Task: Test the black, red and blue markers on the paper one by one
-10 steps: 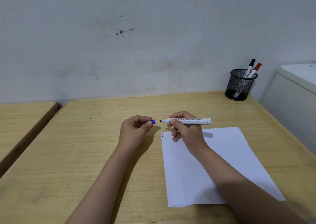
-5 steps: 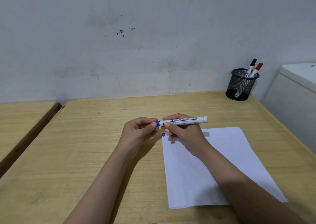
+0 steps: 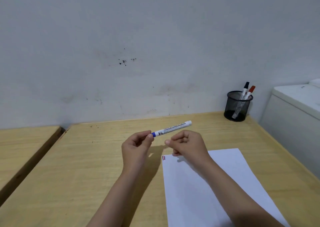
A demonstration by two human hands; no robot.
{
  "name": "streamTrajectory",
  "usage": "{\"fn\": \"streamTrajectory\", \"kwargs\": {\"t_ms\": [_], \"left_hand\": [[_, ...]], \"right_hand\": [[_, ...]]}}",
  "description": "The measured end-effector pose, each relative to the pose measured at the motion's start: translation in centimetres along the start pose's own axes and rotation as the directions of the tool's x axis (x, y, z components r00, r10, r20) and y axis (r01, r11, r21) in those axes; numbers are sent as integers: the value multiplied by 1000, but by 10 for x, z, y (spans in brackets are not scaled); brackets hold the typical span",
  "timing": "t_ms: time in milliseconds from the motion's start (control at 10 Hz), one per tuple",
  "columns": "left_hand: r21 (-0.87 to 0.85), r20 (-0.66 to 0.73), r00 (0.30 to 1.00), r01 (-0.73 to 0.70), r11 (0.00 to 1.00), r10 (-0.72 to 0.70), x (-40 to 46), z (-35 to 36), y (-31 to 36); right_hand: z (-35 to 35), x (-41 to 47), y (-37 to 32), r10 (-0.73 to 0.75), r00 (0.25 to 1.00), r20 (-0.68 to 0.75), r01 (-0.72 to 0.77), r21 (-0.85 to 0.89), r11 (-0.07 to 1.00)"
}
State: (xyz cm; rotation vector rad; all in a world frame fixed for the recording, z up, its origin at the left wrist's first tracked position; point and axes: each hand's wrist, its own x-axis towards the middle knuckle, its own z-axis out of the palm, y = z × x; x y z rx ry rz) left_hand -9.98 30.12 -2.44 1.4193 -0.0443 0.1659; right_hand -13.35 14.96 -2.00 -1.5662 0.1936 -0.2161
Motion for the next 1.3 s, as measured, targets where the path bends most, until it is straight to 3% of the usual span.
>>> {"fn": "streamTrajectory", "kwargs": {"t_ms": [100, 200, 300, 400, 600, 700, 800, 1000, 1300], "left_hand": [[92, 20, 995, -101, 991, 100, 1, 14, 20], [152, 68, 983, -181, 972, 172, 3, 42, 41], [180, 157, 957, -272, 945, 245, 8, 72, 55], [153, 228, 933, -315, 937, 277, 13, 104, 61], [306, 382, 880, -408, 860, 281, 46, 181, 33], [364, 461, 840, -473, 803, 286, 61, 225, 12], [415, 533, 795, -543, 730, 289, 74, 262, -6], [456, 618, 747, -595, 661, 245, 90, 302, -32], [479, 598, 774, -553, 681, 208, 92, 311, -36]], "right_hand": [[-16, 5, -21, -461, 884, -71, 397, -406, 823], [-34, 13, -41, -620, 778, 101, 543, -605, 583], [-58, 18, -51, -623, 759, 190, 596, -586, 548], [-93, 28, -60, -673, 724, 151, 609, -599, 520], [-190, 71, -101, -712, 632, -306, 458, -593, 662], [-224, 98, -105, -706, 578, -408, 394, -618, 680], [-241, 121, -93, -685, 599, -416, 319, -660, 680], [-251, 148, -59, -554, 721, -417, 139, -696, 705], [-255, 158, -35, -434, 808, -398, 0, -737, 676]]}}
